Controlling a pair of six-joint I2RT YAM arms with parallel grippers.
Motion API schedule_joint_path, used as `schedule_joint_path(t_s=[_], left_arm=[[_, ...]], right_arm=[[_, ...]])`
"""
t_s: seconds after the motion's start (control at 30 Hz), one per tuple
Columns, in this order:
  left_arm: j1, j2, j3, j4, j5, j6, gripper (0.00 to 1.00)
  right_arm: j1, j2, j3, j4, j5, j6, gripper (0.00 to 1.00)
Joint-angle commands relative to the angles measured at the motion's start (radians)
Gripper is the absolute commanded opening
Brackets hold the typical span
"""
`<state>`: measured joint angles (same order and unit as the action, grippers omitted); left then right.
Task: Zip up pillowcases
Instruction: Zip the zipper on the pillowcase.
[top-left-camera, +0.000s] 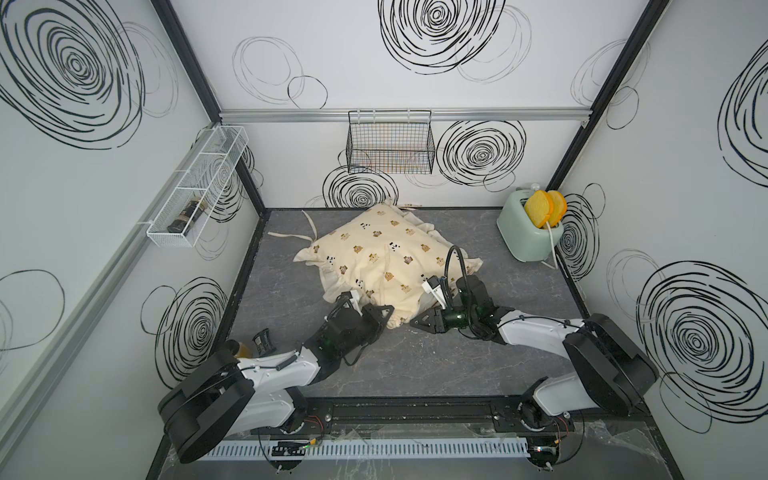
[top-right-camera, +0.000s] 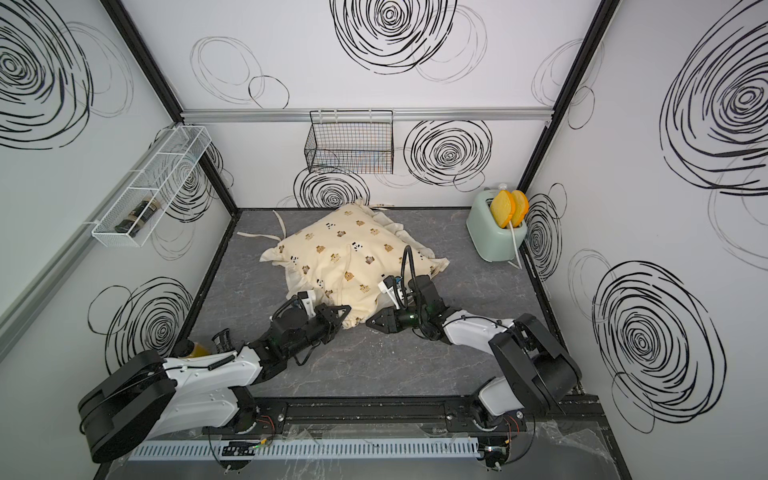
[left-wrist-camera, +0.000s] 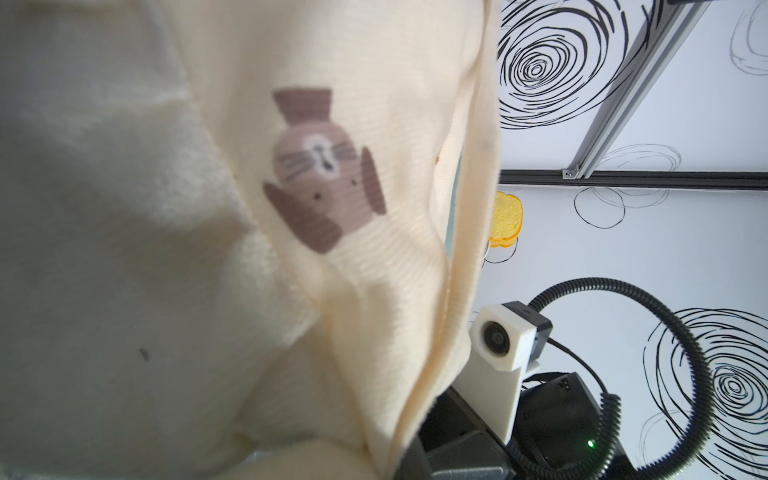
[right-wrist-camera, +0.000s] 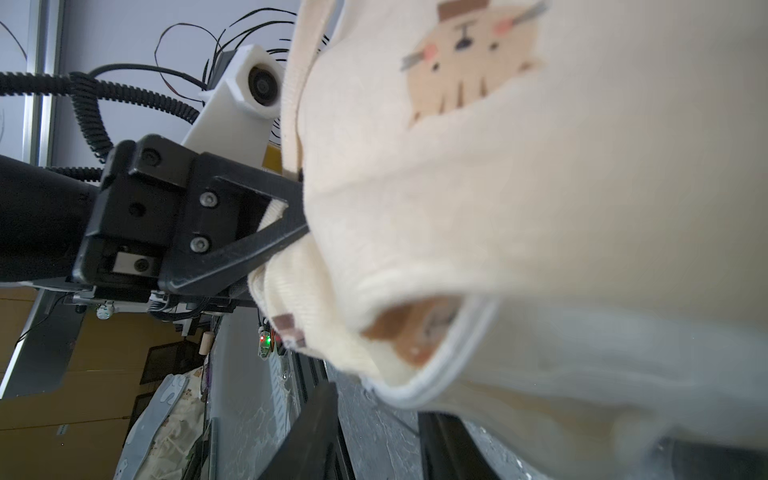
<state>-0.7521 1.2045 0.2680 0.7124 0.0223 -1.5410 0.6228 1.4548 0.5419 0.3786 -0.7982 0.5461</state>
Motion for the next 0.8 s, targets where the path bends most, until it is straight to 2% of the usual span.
schedule_joint_path(t_s=[0.0, 0.17, 0.47, 0.77], left_arm=[[-0.007, -0.005, 0.018, 0.059, -0.006, 0.001, 0.00], [-0.006, -0.011, 0.014, 0.058, -0.012, -0.004, 0.00], [-0.007, -0.009, 0.019, 0.060, -0.013, -0.005, 0.00], [0.002, -0.029, -0.012, 0.063, -0.003, -0.010, 0.00]], right_arm=[[-0.005, 0.014, 0.020, 0.040, -0.020, 0.018, 0.33], [-0.005, 0.023, 0.014, 0.043, -0.015, 0.019, 0.25], [-0.005, 0.017, 0.006, 0.048, 0.007, 0.020, 0.00], [-0.005, -0.032, 0.016, -0.079, 0.108, -0.017, 0.00]])
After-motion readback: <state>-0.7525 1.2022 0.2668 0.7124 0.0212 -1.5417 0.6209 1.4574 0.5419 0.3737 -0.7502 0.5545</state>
